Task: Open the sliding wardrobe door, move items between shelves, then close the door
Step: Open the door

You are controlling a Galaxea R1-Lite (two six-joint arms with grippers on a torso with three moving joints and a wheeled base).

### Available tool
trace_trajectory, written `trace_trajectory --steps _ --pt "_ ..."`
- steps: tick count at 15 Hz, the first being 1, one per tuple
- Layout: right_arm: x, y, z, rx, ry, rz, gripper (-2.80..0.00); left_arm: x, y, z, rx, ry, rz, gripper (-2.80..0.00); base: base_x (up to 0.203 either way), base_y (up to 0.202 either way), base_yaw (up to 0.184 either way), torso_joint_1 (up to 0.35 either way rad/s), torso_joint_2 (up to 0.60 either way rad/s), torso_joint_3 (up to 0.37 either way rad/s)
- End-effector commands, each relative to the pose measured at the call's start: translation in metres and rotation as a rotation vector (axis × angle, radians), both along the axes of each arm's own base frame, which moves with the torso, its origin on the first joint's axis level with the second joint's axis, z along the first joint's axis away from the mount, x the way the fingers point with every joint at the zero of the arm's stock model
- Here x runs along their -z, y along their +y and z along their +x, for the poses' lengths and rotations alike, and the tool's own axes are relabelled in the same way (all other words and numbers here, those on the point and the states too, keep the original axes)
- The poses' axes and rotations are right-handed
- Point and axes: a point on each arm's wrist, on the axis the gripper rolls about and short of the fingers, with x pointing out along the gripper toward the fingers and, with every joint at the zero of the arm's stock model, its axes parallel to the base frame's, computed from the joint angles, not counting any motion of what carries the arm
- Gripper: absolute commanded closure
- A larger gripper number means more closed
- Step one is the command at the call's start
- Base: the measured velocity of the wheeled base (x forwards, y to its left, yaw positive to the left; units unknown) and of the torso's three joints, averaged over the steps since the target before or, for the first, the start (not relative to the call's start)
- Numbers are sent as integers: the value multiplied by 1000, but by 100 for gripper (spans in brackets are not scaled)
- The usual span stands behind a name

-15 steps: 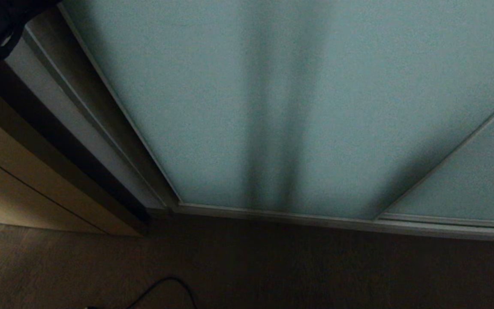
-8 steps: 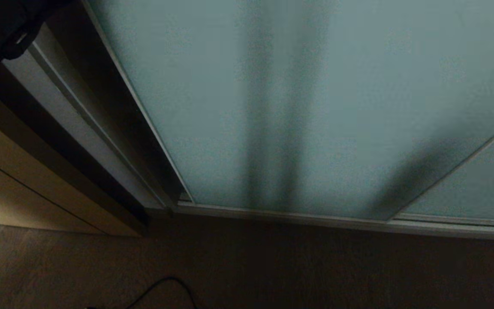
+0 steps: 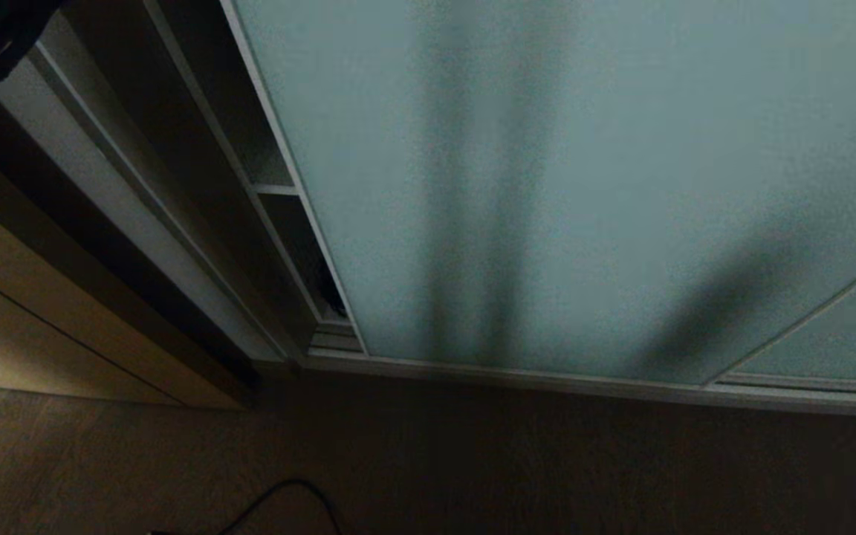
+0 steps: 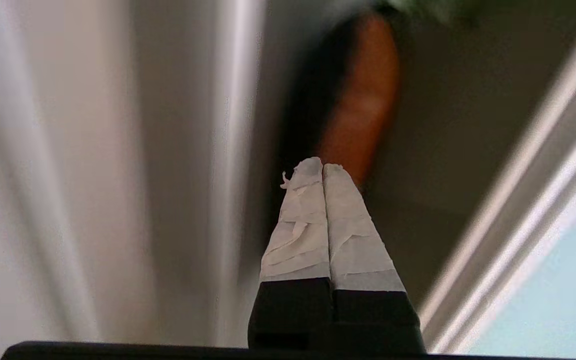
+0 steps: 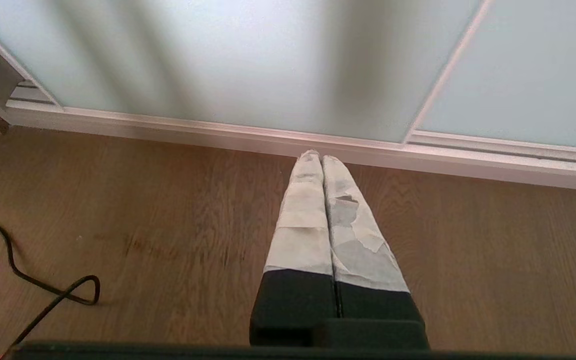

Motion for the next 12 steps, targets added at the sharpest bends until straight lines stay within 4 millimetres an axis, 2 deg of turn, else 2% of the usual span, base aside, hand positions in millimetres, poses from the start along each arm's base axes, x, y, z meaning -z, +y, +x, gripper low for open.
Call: trace_trajectory --steps 1,4,8,12 --pt "0 0 0 0 -2 0 0 13 -16 17 44 41 6 0 0 0 0 0 0 0" --pt "0 0 0 0 -1 -1 0 29 -40 39 102 86 17 0 0 0 0 0 0 0" --pt "1 0 0 0 0 0 0 38 -63 65 138 85 19 0 0 0 0 0 0 0" --pt "0 0 0 0 -2 0 0 40 -89 68 201 81 23 0 0 0 0 0 0 0"
